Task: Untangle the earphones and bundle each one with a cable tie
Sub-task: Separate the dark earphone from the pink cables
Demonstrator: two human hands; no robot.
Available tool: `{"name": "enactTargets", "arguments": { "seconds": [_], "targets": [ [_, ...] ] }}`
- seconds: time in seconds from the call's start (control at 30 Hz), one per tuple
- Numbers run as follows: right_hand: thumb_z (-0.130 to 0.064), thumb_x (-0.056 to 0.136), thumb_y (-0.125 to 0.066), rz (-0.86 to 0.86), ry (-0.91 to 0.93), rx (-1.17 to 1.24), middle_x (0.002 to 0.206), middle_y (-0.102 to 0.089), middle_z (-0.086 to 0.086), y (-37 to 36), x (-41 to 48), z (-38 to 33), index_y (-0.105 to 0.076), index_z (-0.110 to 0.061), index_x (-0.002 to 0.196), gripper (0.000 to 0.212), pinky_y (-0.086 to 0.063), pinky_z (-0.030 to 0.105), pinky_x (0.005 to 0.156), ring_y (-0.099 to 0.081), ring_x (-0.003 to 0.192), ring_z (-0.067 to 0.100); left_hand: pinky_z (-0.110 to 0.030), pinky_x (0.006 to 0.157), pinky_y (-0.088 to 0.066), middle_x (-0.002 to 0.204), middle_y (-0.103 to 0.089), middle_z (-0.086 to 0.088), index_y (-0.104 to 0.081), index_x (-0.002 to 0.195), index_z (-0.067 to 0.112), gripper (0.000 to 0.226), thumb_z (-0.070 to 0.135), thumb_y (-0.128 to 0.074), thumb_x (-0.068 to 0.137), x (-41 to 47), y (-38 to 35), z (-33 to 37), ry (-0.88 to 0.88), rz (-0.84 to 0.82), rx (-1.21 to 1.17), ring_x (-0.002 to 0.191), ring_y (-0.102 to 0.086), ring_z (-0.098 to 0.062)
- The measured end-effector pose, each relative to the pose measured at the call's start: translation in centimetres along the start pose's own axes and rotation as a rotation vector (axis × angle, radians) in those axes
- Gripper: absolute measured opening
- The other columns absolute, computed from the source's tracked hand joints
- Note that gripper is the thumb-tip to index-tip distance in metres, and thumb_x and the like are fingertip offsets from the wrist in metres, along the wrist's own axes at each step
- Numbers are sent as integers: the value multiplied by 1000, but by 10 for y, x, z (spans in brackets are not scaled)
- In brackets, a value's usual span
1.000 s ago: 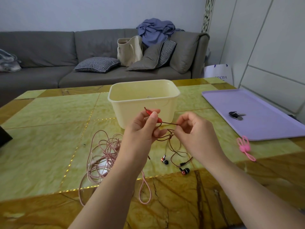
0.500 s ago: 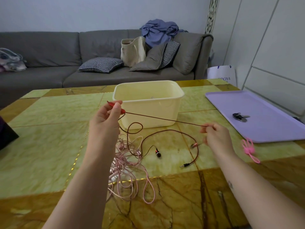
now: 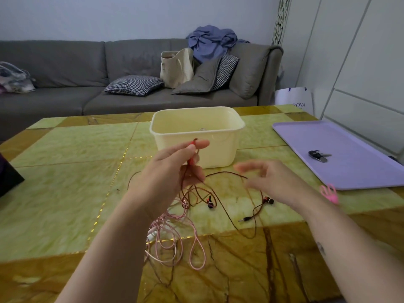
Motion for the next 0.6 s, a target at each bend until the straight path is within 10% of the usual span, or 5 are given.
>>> {"name": "enactTargets", "arguments": {
  "seconds": [0.13, 0.27, 0.4, 0.6],
  "targets": [
    [-15, 81, -71, -200, 266, 315, 130, -56, -12, -14, -9, -35, -45, -32, 136, 64, -48, 25, 95, -54, 115, -3, -16, 45, -31, 62, -44, 5, -69, 99, 16, 27, 12, -42, 97, -6, -22, -6, 29, -234, 194, 45, -30, -6],
    [-22, 82, -64, -254, 245, 432, 71, -64, -14, -18, -10, -35, -66, -16, 110, 28, -52, 24, 74, -55, 61, 1, -14, 42, -24, 55, -35, 8, -68, 92, 13, 19, 21, -51, 88, -7, -24, -6, 23, -301, 185, 45, -25, -5],
    [-26, 92, -56, 80, 61, 541, 44, -33, -12, 9, 10, 2, -69, -20, 83, 17, -38, 26, 55, -31, 40, 6, -20, 44, -11, 52, -25, 8, -59, 85, 11, 13, 18, -48, 88, 0, 1, 10, -84, -26, -103, 42, -19, -4],
    [-28, 99, -45, 247, -113, 109, 49, -42, -13, 9, 18, 45, -69, -18, 83, 31, -35, 25, 57, -37, 51, 8, -16, 42, -18, 50, -24, 10, -58, 94, 21, 25, 18, -35, 101, 6, 29, 10, -241, 306, -442, 41, -17, -3]
  ]
}}
Point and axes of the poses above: each hand's wrist, its own x-axis towards the middle knuckle, its own y-axis out of the back of the hand, z = x × y, the point moved 5 cm from there along x, towards the middle knuckle
